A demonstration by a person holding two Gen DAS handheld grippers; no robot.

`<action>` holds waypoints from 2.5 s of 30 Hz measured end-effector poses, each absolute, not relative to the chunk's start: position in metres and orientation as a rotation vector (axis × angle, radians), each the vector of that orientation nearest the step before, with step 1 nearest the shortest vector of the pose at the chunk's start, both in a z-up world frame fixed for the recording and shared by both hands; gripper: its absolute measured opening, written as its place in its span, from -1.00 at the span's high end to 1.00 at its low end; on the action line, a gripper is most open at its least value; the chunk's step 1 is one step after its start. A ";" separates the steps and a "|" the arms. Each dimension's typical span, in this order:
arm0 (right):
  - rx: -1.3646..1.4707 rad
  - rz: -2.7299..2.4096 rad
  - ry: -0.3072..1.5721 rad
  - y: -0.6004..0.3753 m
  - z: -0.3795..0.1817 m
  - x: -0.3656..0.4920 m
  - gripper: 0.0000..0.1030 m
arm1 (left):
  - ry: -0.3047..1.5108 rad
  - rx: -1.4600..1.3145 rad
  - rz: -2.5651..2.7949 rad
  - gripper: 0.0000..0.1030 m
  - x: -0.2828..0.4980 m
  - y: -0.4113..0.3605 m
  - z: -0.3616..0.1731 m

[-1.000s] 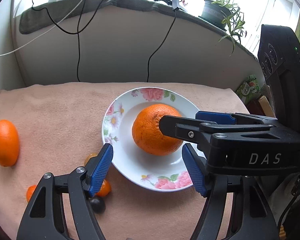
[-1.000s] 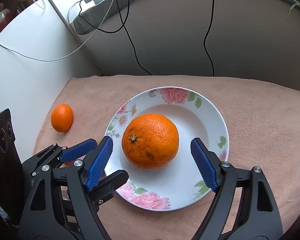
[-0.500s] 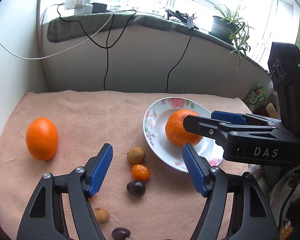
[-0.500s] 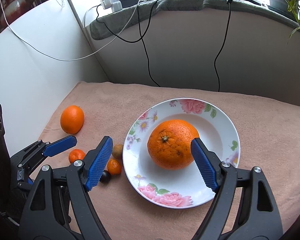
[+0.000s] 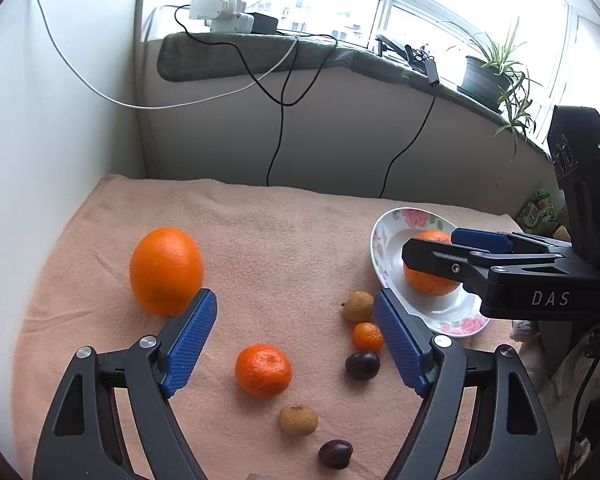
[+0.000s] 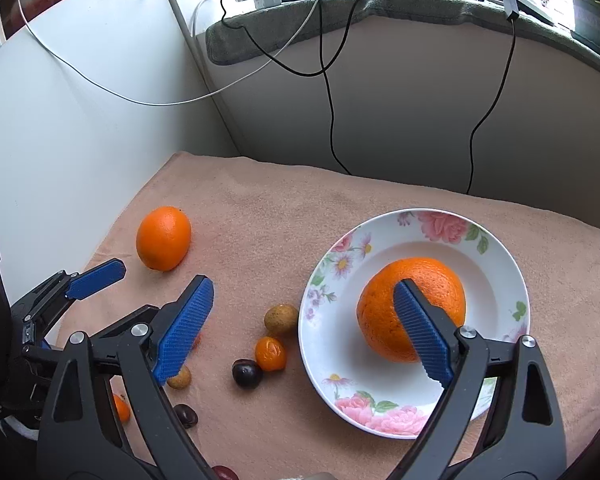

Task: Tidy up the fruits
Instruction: 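Move the open right gripper toward the smooth large orange, then close the right gripper around the smooth large orange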

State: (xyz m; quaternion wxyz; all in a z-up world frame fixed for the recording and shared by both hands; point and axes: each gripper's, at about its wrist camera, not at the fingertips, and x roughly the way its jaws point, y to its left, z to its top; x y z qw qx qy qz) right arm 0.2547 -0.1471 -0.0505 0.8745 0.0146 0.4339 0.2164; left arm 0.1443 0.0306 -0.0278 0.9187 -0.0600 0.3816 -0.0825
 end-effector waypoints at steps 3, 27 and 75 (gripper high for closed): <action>0.006 0.456 0.929 -0.134 -0.055 0.258 -0.82 | 0.787 -0.121 -0.130 -0.60 0.144 0.046 -0.030; 0.070 0.583 1.055 -0.047 -0.077 0.300 -0.82 | 0.844 -0.168 -0.067 -0.61 0.172 0.118 -0.061; 0.152 0.812 1.218 0.043 -0.122 0.319 -0.36 | 0.883 -0.360 -0.155 -0.27 0.192 0.146 -0.077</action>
